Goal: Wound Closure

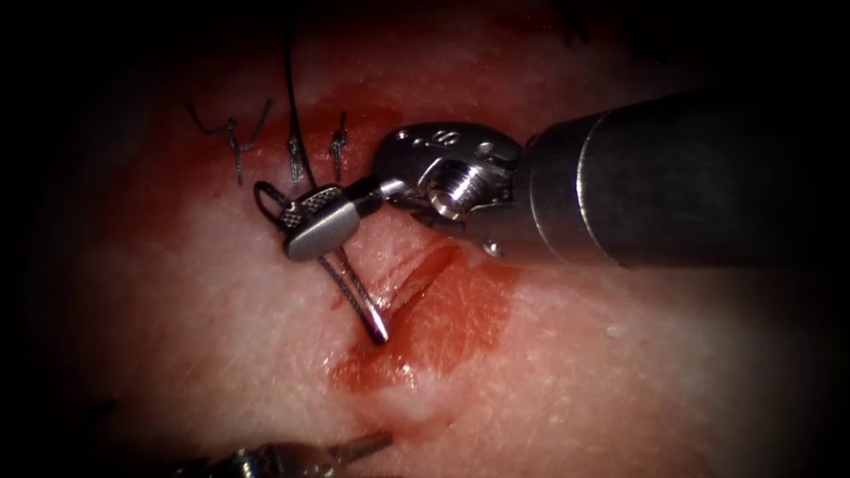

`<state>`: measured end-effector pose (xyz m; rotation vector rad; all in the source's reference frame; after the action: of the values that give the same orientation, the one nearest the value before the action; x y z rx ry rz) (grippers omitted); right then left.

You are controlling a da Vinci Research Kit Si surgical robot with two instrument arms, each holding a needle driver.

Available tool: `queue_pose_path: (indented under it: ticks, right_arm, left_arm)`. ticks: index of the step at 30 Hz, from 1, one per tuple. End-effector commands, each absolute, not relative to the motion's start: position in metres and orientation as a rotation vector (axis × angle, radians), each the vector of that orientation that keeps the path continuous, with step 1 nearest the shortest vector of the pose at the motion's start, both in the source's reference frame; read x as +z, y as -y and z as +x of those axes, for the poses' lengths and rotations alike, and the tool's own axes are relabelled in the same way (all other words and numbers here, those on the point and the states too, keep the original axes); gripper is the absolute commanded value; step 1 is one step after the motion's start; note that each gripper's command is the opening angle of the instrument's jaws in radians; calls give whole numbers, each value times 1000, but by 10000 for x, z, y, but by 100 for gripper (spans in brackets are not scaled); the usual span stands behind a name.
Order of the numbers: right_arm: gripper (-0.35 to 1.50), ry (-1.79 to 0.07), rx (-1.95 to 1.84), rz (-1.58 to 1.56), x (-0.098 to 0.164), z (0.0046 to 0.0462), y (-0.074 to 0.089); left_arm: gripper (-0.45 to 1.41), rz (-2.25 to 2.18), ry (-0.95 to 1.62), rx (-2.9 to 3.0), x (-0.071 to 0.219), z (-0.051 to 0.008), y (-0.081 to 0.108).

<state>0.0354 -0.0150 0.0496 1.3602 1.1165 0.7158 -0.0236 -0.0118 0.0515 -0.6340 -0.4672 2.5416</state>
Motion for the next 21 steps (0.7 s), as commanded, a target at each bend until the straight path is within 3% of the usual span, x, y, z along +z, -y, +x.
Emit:
queue_pose_path:
  ticks: [1, 21]
  right_arm:
    - [-35, -1104, 728, 1384, 501, 362, 154]
    - [-35, -854, 901, 1644, 482, 356, 188]
  left_arm:
    - [44, -634, 471, 2542, 520, -242, 124]
    - [42, -627, 459, 2546, 522, -240, 123]
